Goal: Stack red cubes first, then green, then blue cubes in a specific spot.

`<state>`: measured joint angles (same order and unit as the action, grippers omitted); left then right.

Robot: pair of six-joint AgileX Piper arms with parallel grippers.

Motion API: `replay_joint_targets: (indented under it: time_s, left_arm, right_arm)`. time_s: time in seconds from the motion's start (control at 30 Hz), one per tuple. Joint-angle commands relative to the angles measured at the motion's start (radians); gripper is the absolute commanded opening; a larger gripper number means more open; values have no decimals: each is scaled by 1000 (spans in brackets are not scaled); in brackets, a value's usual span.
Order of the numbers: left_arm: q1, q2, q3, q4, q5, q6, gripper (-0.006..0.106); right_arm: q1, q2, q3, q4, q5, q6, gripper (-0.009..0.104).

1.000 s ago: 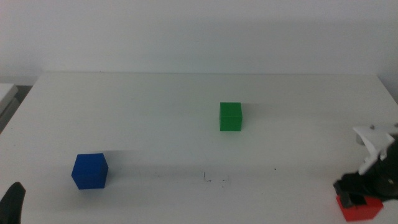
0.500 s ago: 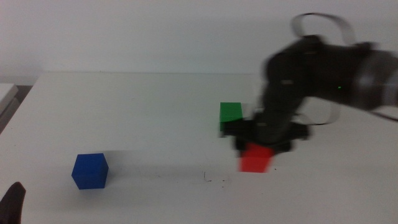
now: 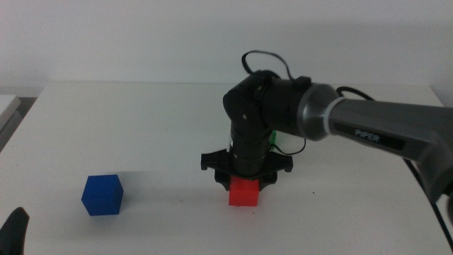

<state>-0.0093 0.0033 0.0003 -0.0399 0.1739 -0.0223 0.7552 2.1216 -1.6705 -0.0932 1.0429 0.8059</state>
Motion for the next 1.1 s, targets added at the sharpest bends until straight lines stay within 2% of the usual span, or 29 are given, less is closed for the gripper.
replay_joint_targets:
  time_s: [0.0,0.27,0.37,0.43,0.5,0.57,0.67,0.77,0.9,1.07]
  left_arm:
    - [-2,-3,0,-3,-14,-1,94]
    - [-2,-3,0,-3,-14,-1,94]
    - [-2,-3,0,-3,-14,-1,94]
    - [-2,-3,0,-3,-14,-1,94]
    - [-2,-3,0,-3,-14,-1,94]
    - [-2,-3,0,-3,-14,-1,94]
    - [-2,-3,0,-3,-14,-1,94]
    - [-2,-3,0,-3,-14,-1,94]
    - [-2,-3,0,-3,-14,-1,94]
    - [-2,-3,0,-3,-14,-1,94]
  right_arm:
    - [0,20,-13,-30,0,15,0]
    - [0,66,-16,-52,1,20,2]
    - [0,73,-16,-54,4,20,14]
    - [0,70,-16,-54,4,23,63]
    - [2,56,-16,-62,6,23,93]
    - [15,12,-16,-90,35,1,91]
    - [53,-117,-4,-225,136,-13,91]
    - [59,-221,2,-290,151,-28,91]
    - [-49,-211,-73,-245,55,-76,91]
    - [-157,-12,-300,-178,100,-207,91]
